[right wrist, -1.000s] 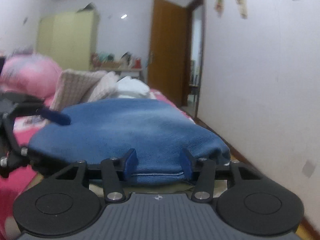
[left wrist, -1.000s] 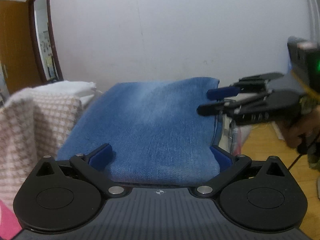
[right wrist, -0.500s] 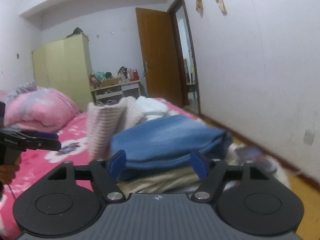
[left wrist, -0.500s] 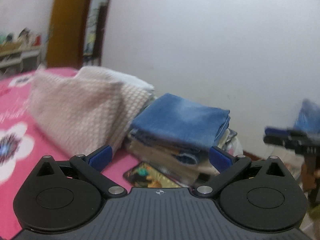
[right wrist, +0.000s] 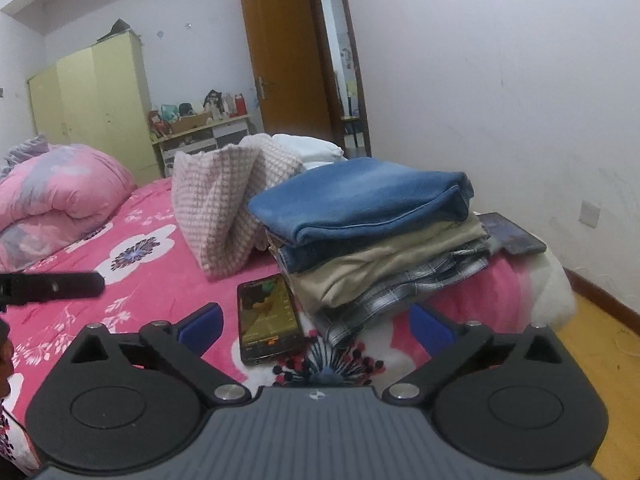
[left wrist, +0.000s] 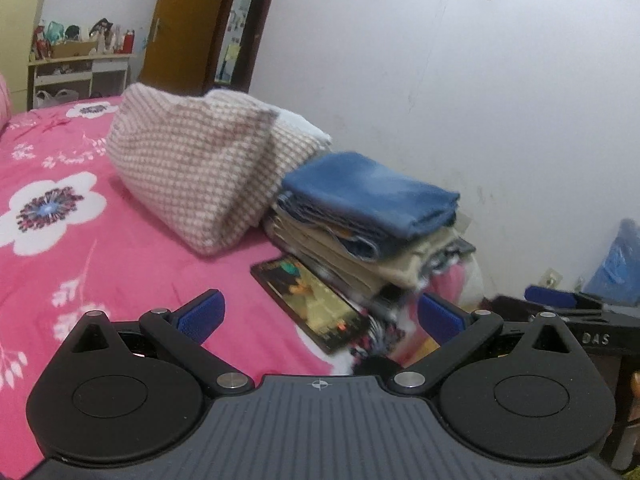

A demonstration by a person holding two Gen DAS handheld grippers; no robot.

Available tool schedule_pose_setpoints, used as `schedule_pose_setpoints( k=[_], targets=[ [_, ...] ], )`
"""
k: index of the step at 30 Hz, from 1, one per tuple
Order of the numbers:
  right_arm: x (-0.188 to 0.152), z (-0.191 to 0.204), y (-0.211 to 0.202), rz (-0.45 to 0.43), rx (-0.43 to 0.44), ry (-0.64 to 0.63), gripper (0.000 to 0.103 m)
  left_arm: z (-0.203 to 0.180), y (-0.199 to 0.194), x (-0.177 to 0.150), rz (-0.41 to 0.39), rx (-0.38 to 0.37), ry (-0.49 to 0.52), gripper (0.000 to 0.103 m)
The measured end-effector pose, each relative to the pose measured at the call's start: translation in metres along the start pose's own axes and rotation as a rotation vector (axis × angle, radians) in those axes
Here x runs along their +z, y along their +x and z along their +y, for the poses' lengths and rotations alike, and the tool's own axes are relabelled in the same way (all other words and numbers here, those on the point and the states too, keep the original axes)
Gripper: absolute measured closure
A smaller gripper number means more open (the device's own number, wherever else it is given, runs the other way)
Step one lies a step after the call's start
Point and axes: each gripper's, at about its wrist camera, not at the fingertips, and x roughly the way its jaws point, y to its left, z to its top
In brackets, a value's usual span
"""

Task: Fold clothes

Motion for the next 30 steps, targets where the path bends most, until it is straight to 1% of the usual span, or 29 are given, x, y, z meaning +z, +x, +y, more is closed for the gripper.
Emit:
schedule_pose_setpoints(
  k=[5,6,8,12,15,17,21,26,27,30],
  targets=[
    [-0.001,0.011,-0.007,0.014,-0.049,-0.022,0.0,-0.02,0.014,-0.003,0.052,0.068,0.054,0.0],
    [-0.002,0.013,-0.009,0.016,-0.069,-0.03,0.0,-0.023,0.018,-0.001,0.069,0.07,0.053,0.0],
    [-0.002,0.017,-0.012,0.017,-0.109,-0.046,0.0,-0.026,0.022,0.002,0.077,0.038,0.053,0.0],
    [-0.002,0.019,-0.018,0.022,-0.169,-0.061,0.0,-0.037,0.023,0.009,0.034,0.059,0.057,0.0],
    [-0.001,0.019,-0.019,0.032,-0.203,-0.063,0.0,-0.047,0.022,0.016,0.01,0.089,0.099,0.0],
    [0.001,0.02,-0.02,0.038,-0.224,-0.064,0.0,-0.052,0.022,0.02,0.003,0.092,0.114,0.0],
    [0.003,0.021,-0.021,0.049,-0.265,-0.064,0.0,-0.061,0.023,0.023,0.003,0.116,0.121,0.0],
    [0.005,0.024,-0.023,0.054,-0.299,-0.065,0.0,-0.059,0.023,0.024,0.024,0.084,0.059,0.0],
    [0.005,0.024,-0.024,0.054,-0.302,-0.065,0.0,-0.06,0.024,0.024,0.023,0.094,0.06,0.0],
    [0.005,0.026,-0.026,0.053,-0.314,-0.065,0.0,-0.069,0.025,0.021,0.011,0.122,0.122,0.0]
  ],
)
